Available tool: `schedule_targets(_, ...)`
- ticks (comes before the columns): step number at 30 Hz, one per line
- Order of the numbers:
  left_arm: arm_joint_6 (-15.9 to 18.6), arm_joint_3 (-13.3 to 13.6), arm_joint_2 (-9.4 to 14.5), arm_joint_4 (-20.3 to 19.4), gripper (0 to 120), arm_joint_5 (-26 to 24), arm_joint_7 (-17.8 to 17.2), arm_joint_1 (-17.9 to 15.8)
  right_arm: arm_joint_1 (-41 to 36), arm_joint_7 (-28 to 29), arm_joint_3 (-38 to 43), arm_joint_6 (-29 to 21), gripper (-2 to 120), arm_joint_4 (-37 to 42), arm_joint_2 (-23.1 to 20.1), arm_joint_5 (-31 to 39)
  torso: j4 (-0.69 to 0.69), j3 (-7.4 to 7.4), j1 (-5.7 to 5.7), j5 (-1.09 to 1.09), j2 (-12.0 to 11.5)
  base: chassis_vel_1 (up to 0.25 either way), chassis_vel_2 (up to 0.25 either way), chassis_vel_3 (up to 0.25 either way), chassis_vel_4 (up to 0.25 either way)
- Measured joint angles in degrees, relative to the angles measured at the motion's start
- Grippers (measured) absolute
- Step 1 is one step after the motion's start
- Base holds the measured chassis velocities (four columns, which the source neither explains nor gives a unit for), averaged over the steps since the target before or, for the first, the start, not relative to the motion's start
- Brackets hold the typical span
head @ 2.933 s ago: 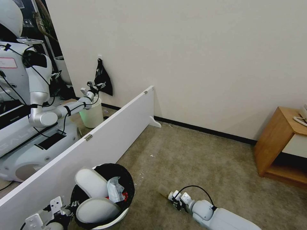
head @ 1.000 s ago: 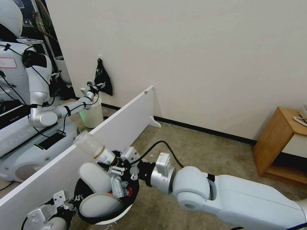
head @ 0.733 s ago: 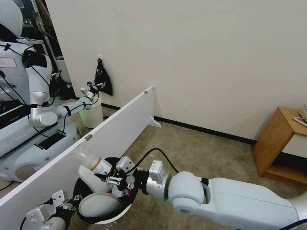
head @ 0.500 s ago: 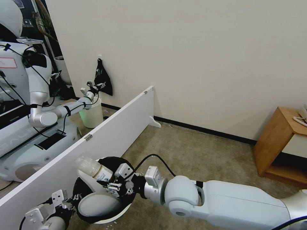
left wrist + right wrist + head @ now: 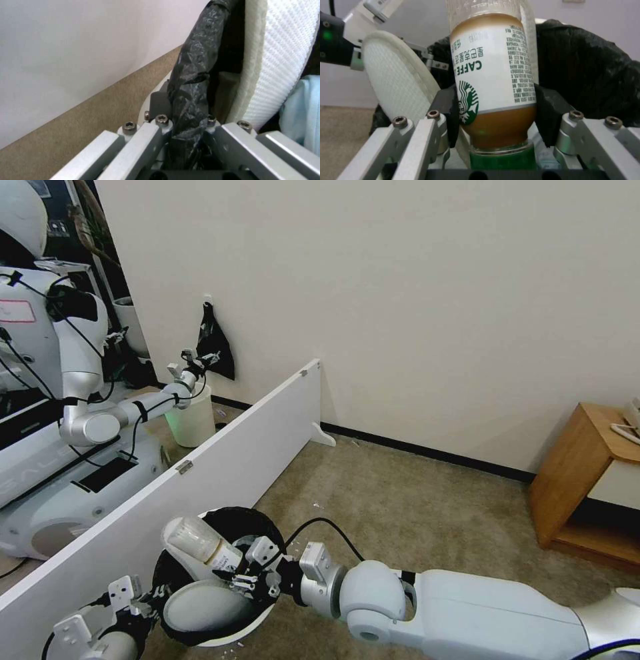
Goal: Pick up the trash bin and place the garbage on the floor into it.
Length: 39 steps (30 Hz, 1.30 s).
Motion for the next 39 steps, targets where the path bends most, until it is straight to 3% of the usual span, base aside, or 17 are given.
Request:
schedule_targets(22, 0.0, 0.3, -0.3, 1.1, 1, 0.6, 0.1, -0.4, -3.5, -0.7, 0.3, 1.7, 44, -3.7, -0.2, -3.7, 0.00, 0.00, 0.00, 0.00, 0.0, 0.000, 0.000, 0.000, 0.000)
schedule_targets(34, 0.0, 0.5, -0.3, 1.5, 1, 0.9, 0.1, -0.5, -3.6, -0.4, 1.3, 1.7, 83, -3.1, -0.6, -3.8, 0.00, 0.00, 0.00, 0.00, 0.0, 0.000, 0.000, 0.000, 0.000)
schedule_targets(37, 0.0, 0.5, -0.3, 1.3, 1, 0.9, 0.1, -0.3, -3.8, -0.4, 1.5, 1.6, 98, -2.6, -0.8, -3.8, 0.00, 0.00, 0.00, 0.00, 0.0, 0.000, 0.000, 0.000, 0.000)
schedule_targets(39, 0.0, 0.5, -0.3, 1.2, 1, 0.9, 0.2, -0.3, -3.8, -0.3, 1.6, 1.6, 99, -2.6, -0.8, -3.9, 0.00, 0.00, 0.00, 0.00, 0.0, 0.000, 0.000, 0.000, 0.000)
